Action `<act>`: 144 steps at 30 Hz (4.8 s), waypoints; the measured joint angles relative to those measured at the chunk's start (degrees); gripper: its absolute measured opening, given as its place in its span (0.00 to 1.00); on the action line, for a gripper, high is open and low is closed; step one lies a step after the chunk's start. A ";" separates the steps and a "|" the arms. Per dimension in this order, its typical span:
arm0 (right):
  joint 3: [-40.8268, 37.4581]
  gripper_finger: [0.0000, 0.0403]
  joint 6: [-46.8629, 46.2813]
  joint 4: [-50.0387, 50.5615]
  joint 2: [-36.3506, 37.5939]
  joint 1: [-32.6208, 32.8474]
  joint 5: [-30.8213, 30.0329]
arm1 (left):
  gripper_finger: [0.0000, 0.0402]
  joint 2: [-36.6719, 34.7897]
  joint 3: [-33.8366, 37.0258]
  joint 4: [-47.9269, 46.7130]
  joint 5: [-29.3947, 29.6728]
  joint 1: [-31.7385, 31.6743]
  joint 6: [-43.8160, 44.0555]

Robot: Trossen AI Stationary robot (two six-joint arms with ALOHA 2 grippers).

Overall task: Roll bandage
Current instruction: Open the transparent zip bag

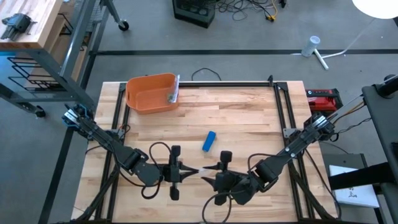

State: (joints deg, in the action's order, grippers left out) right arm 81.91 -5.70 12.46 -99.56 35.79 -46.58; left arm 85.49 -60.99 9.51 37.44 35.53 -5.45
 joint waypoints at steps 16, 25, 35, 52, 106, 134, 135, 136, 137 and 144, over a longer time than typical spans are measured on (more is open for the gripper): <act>-0.13 0.16 1.86 -2.30 -0.01 -0.06 -0.01 | 0.00 0.00 0.00 0.51 -0.54 0.00 0.52; -0.13 0.05 1.92 -2.09 -0.01 -0.06 -0.01 | 0.00 0.02 0.00 0.58 -0.62 0.00 0.50; 0.20 0.11 0.85 2.38 -0.01 0.33 0.03 | 0.00 -0.40 0.00 0.57 -0.60 0.33 0.39; 0.31 0.16 2.30 3.03 0.14 1.52 0.02 | 0.00 -1.19 0.00 -0.21 -0.58 0.85 1.03; 0.33 0.06 2.73 2.39 0.23 1.73 -2.47 | 0.00 0.55 0.00 2.11 -2.59 -0.17 -0.07; 0.26 0.07 -6.74 13.50 2.31 2.34 5.28 | 0.00 -3.80 0.00 -4.43 -1.89 3.12 0.63; 0.28 0.07 -7.29 14.39 2.45 2.33 5.66 | 0.00 -3.84 0.00 -4.53 -1.89 3.13 0.66; 0.26 0.06 -8.04 15.35 2.72 2.32 6.29 | 0.00 -3.85 0.00 -4.59 -1.87 3.13 0.89; 0.26 0.06 -8.71 16.31 2.99 2.32 6.65 | 0.00 -3.87 0.00 -4.69 -1.87 3.10 1.10; 0.26 0.08 -15.63 23.35 3.99 2.34 11.29 | 0.00 -4.11 0.00 -5.51 -1.87 3.19 1.53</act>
State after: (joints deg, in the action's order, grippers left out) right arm 82.17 -21.33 35.80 -95.57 38.13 -35.29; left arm 81.38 -60.99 4.00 35.57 38.72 -3.92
